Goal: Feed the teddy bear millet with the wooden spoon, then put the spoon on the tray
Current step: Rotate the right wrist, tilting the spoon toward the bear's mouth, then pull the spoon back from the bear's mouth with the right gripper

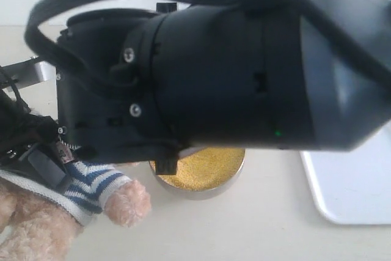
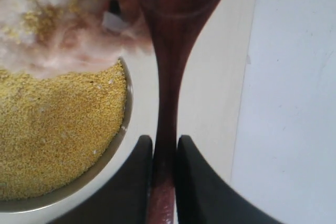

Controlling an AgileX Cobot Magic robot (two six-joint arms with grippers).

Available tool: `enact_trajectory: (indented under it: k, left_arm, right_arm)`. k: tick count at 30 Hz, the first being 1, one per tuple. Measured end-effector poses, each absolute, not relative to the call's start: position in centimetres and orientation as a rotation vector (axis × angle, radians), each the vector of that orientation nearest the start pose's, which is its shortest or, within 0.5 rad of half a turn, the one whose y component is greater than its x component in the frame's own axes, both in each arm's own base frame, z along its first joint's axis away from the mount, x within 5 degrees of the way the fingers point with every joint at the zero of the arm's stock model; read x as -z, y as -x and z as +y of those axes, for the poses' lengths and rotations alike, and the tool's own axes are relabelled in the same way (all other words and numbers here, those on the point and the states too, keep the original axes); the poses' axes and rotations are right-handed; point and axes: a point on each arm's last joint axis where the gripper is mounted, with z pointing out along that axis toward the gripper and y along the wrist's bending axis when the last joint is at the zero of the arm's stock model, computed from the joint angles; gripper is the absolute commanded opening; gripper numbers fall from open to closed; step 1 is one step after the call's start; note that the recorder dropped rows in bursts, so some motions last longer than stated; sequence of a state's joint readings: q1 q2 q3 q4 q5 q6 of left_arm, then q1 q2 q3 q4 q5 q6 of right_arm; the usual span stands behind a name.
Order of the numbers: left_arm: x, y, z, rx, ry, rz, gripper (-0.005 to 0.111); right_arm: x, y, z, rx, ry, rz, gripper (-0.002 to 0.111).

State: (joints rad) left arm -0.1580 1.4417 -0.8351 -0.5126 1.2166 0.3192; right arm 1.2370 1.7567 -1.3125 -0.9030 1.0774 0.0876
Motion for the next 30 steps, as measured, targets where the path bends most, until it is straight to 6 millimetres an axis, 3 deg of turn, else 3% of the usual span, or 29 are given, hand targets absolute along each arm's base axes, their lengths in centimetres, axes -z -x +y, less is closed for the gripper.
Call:
enact_trajectory:
  k: [6,30]
  left_arm:
    - [-22.2,-21.2,-7.6,0.770,-0.404,3.146,0.004]
    - [-22.2,-21.2,-7.6,0.772,-0.403,3.145,0.004]
  right_arm:
    - [-28.1,-17.3,30.9,0.693,1.662,1.744,0.000]
    - [-29.9,-16.5,29.6,0.613,1.652,1.793,0.000]
